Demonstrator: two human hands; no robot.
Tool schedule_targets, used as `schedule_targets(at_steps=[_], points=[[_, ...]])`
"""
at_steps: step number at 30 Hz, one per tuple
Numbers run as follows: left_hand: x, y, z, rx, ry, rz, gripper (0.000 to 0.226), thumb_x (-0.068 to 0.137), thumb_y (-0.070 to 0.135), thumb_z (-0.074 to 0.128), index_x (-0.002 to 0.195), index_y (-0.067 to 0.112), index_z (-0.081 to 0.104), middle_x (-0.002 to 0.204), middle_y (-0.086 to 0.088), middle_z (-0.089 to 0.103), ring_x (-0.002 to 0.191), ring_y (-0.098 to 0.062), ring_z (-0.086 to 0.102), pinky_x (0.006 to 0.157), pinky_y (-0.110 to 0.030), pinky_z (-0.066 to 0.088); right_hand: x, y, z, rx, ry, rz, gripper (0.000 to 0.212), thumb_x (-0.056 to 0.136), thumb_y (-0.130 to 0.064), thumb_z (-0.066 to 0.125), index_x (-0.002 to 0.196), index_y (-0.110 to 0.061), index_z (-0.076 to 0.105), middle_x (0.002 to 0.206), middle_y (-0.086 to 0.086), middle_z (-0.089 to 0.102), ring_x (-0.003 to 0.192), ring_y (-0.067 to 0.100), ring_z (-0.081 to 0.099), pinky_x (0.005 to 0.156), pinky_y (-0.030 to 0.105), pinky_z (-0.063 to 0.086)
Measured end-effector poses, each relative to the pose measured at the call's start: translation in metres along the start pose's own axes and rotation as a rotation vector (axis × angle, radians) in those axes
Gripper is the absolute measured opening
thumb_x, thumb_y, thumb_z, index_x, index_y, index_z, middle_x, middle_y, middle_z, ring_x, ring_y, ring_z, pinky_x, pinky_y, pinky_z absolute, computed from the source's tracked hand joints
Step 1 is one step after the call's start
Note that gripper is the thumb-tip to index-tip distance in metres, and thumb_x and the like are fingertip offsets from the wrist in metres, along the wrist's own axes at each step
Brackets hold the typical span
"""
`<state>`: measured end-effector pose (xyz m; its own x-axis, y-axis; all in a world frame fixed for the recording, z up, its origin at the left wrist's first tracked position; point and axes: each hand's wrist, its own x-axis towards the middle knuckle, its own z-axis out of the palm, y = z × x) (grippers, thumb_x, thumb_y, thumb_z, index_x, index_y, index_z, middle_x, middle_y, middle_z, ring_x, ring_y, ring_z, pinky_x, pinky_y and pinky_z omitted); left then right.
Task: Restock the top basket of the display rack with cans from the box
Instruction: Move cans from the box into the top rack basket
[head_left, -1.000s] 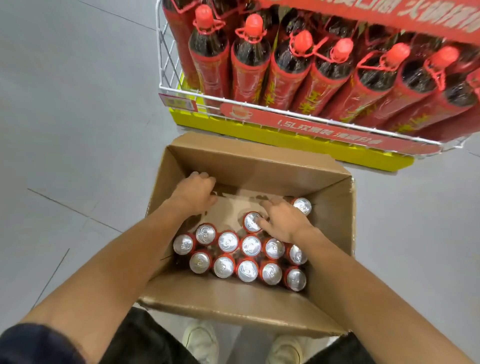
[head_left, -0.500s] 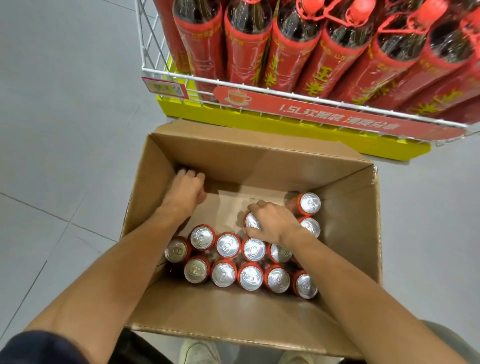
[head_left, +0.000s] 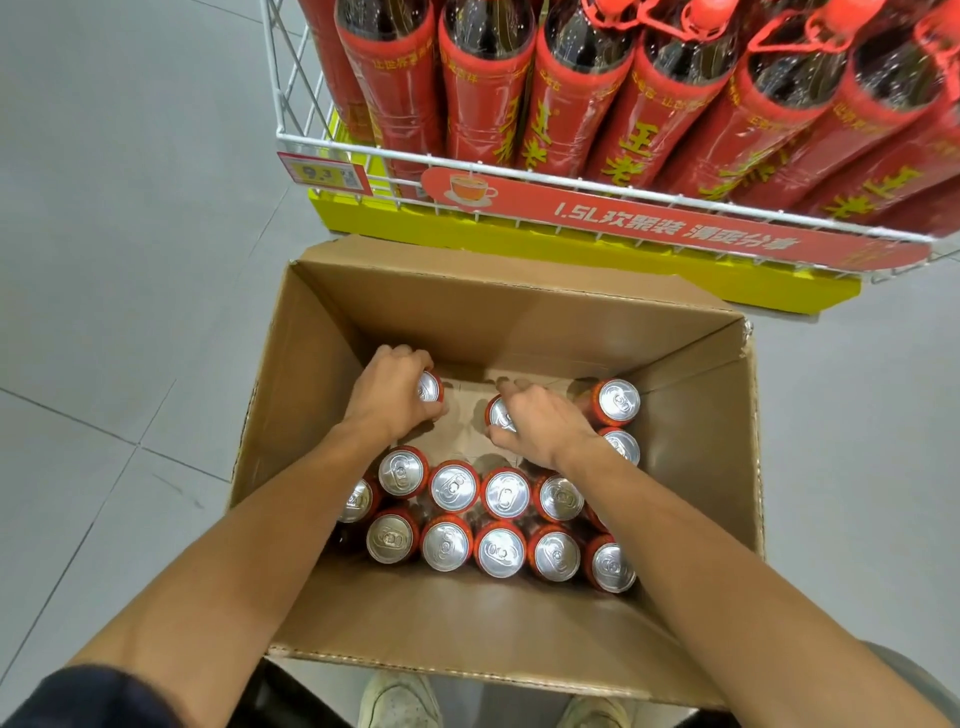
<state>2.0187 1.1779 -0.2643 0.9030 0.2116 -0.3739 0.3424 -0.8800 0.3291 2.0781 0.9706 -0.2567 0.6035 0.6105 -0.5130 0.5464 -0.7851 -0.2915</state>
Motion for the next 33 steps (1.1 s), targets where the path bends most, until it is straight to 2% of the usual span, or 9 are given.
schedule_targets(at_steps=[3, 9, 12, 15, 19, 25, 28, 31, 33], points=[[-0.008, -0.003, 0.005, -0.039, -0.019, 0.016, 0.075, 0.068, 0.045, 0.089, 0.130, 0.014, 0.059, 0.119, -0.006, 0.059, 0.111, -0.028, 0.053, 0.090, -0.038, 0.047, -0.004, 0.003, 0.007, 0.026, 0.017, -0.012, 0.069, 0.091, -0.050, 0.069, 0.141, -0.008, 0.046, 0.132, 0.014, 0.057, 0.116, 0.039, 0.060, 0.085, 0.040, 0.047], [-0.020, 0.006, -0.016, -0.043, -0.044, 0.057, 0.065, 0.076, 0.039, 0.084, 0.130, 0.014, 0.059, 0.121, -0.007, 0.063, 0.108, -0.027, 0.058, 0.090, -0.038, 0.049, -0.013, 0.005, -0.007, 0.110, 0.088, 0.019, 0.051, 0.090, -0.045, 0.072, 0.119, -0.009, 0.052, 0.110, 0.016, 0.065, 0.100, 0.040, 0.065, 0.070, 0.036, 0.043], [-0.037, 0.028, -0.067, -0.117, -0.056, 0.098, 0.074, 0.069, 0.041, 0.089, 0.132, 0.015, 0.060, 0.123, -0.005, 0.066, 0.112, -0.026, 0.061, 0.093, -0.039, 0.051, -0.045, -0.002, -0.061, 0.230, 0.135, 0.023, 0.061, 0.082, -0.046, 0.078, 0.124, -0.009, 0.056, 0.116, 0.013, 0.068, 0.106, 0.038, 0.065, 0.083, 0.043, 0.053], [-0.063, 0.067, -0.154, -0.210, -0.030, 0.148, 0.075, 0.059, 0.040, 0.093, 0.124, 0.018, 0.064, 0.114, 0.002, 0.070, 0.105, -0.020, 0.064, 0.090, -0.037, 0.053, -0.097, -0.022, -0.152, 0.336, 0.170, 0.022, 0.079, 0.077, -0.046, 0.082, 0.141, -0.012, 0.052, 0.130, 0.010, 0.067, 0.118, 0.031, 0.064, 0.096, 0.043, 0.053], [-0.111, 0.133, -0.312, -0.357, 0.015, 0.234, 0.071, 0.053, 0.044, 0.085, 0.115, 0.017, 0.065, 0.104, 0.003, 0.070, 0.097, -0.019, 0.065, 0.085, -0.037, 0.053, -0.181, -0.053, -0.306, 0.357, 0.264, 0.025, 0.075, 0.074, -0.046, 0.082, 0.137, -0.019, 0.053, 0.123, 0.002, 0.069, 0.111, 0.025, 0.065, 0.086, 0.035, 0.051], [-0.184, 0.240, -0.581, -0.474, 0.069, 0.410, 0.050, 0.058, 0.029, 0.083, 0.104, 0.020, 0.065, 0.097, 0.007, 0.068, 0.091, -0.014, 0.065, 0.083, -0.039, 0.054, -0.322, -0.112, -0.576, 0.342, 0.445, -0.026, 0.072, 0.075, -0.046, 0.085, 0.135, -0.019, 0.059, 0.128, -0.004, 0.068, 0.118, 0.017, 0.062, 0.091, 0.026, 0.043], [-0.209, 0.297, -0.703, -0.475, 0.129, 0.509, 0.048, 0.063, 0.025, 0.087, 0.106, 0.024, 0.065, 0.100, 0.012, 0.066, 0.095, -0.008, 0.064, 0.085, -0.032, 0.053, -0.384, -0.137, -0.701, 0.327, 0.601, -0.081, 0.064, 0.075, -0.041, 0.088, 0.130, -0.018, 0.063, 0.121, -0.010, 0.068, 0.110, 0.009, 0.062, 0.093, 0.024, 0.044], [-0.222, 0.354, -0.807, -0.496, 0.203, 0.592, 0.051, 0.063, 0.030, 0.089, 0.108, 0.027, 0.066, 0.102, 0.014, 0.067, 0.096, -0.005, 0.064, 0.082, -0.026, 0.052, -0.431, -0.148, -0.803, 0.321, 0.750, -0.131, 0.063, 0.074, -0.042, 0.090, 0.127, -0.017, 0.066, 0.111, -0.015, 0.064, 0.098, -0.005, 0.055, 0.085, 0.008, 0.038], [-0.221, 0.388, -0.859, -0.547, 0.269, 0.627, 0.048, 0.061, 0.029, 0.091, 0.103, 0.026, 0.068, 0.095, 0.012, 0.070, 0.089, -0.009, 0.067, 0.079, -0.030, 0.055, -0.450, -0.148, -0.857, 0.323, 0.847, -0.154, 0.063, 0.071, -0.050, 0.087, 0.123, -0.019, 0.068, 0.105, -0.015, 0.068, 0.085, -0.005, 0.058, 0.083, 0.011, 0.043]])
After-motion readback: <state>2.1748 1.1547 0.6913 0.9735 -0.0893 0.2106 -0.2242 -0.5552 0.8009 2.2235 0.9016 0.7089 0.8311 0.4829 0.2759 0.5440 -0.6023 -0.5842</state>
